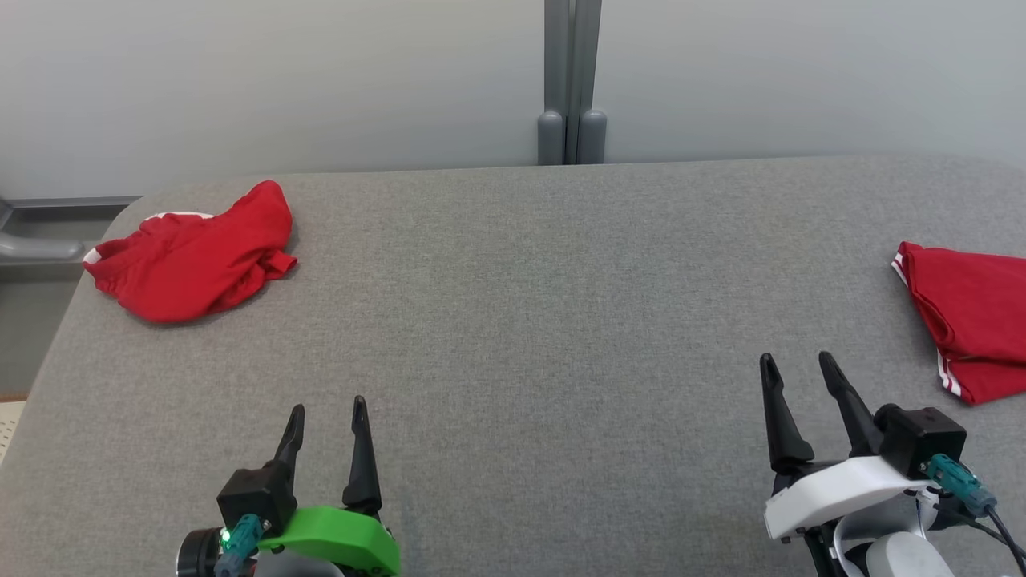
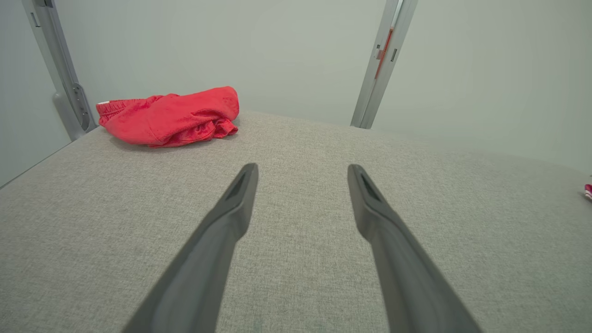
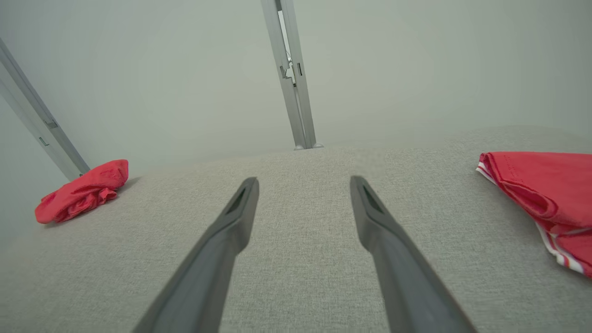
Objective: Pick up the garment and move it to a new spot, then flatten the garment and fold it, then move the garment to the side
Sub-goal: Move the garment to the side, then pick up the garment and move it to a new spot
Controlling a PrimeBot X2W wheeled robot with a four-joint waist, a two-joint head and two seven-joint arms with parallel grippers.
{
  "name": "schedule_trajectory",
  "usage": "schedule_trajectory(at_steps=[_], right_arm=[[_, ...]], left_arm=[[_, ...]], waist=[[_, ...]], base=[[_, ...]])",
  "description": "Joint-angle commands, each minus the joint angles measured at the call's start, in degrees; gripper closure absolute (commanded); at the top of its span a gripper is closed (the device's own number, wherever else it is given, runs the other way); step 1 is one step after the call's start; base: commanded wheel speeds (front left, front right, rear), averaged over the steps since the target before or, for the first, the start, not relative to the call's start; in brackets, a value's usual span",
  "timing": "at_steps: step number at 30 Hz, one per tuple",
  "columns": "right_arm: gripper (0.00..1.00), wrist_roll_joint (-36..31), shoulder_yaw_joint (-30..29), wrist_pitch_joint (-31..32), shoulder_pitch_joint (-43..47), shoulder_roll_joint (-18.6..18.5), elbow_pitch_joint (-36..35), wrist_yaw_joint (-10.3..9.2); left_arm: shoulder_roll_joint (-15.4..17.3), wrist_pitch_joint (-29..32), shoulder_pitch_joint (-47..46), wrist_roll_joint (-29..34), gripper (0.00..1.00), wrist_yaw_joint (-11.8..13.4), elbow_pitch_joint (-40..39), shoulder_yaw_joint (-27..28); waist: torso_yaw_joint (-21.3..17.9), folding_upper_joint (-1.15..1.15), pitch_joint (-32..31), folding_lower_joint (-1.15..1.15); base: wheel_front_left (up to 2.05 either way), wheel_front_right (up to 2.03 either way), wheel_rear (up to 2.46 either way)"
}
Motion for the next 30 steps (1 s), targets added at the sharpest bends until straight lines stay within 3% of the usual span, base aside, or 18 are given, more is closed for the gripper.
schedule_trajectory(at_steps=[1,21,25,30], right_arm=[[0.0,0.62,0.3,0.28,0.86,-0.11,-0.59,-0.1],[0.0,0.35,0.96,1.72,2.61,-0.09,-1.53,-0.11],[0.0,0.18,0.72,1.69,3.08,-0.07,-1.78,-0.11],[0.0,-0.34,0.7,1.67,2.94,-0.07,-2.81,-0.11]], left_arm=[[-0.1,-0.19,0.67,0.45,0.0,-0.29,0.34,-0.05],[-0.33,-0.19,0.31,0.86,0.0,-0.93,1.46,-0.48],[-0.22,-0.19,-0.45,0.89,0.0,-0.94,1.61,-0.61],[0.23,-0.17,-1.6,1.43,0.0,-0.97,1.5,-0.84]], waist=[[-0.07,0.0,-0.1,0.0],[0.17,0.0,-0.76,0.0],[1.69,0.0,-0.78,0.0],[6.92,0.0,-0.65,0.0]], base=[[0.0,0.0,0.0],[0.0,0.0,0.0],[0.0,0.0,0.0],[0.0,0.0,0.0]])
